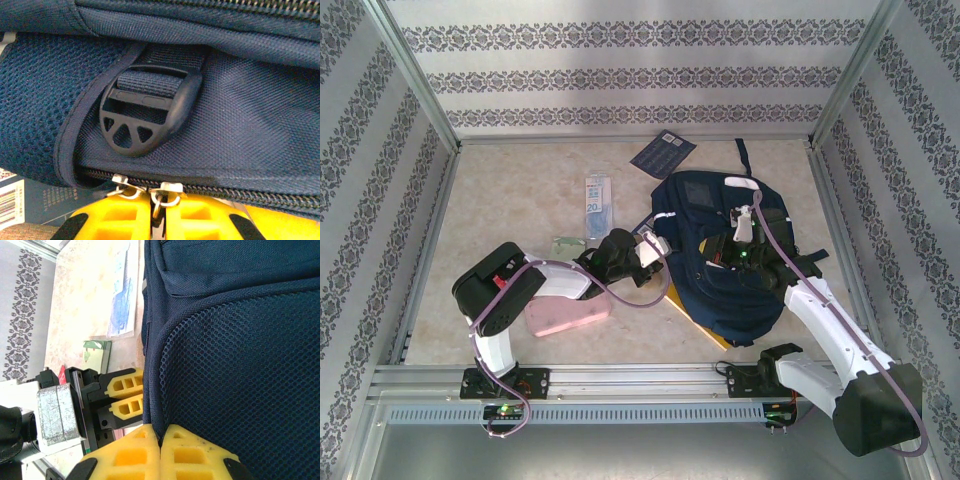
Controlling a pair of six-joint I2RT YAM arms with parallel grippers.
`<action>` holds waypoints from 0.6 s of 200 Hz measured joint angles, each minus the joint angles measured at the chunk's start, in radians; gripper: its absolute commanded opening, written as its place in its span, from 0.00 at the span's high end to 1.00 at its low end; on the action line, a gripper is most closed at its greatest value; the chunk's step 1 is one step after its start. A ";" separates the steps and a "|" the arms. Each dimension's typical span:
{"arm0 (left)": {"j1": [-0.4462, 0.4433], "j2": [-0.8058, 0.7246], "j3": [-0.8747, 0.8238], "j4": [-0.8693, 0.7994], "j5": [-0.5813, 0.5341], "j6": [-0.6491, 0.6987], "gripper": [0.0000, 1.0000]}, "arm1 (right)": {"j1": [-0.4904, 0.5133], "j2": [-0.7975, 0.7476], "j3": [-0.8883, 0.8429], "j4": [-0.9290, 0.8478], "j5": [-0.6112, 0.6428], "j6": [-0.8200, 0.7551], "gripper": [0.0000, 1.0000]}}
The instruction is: Pack the student bag
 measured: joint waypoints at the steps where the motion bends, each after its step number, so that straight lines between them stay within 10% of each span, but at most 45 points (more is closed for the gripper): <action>1: 0.000 0.000 0.000 0.000 0.000 0.000 0.95 | 0.000 0.000 0.000 0.000 0.000 0.000 1.00; 120: -0.073 -0.108 -0.005 -0.207 -0.018 -0.001 0.98 | 0.108 0.079 0.000 0.015 0.169 0.089 1.00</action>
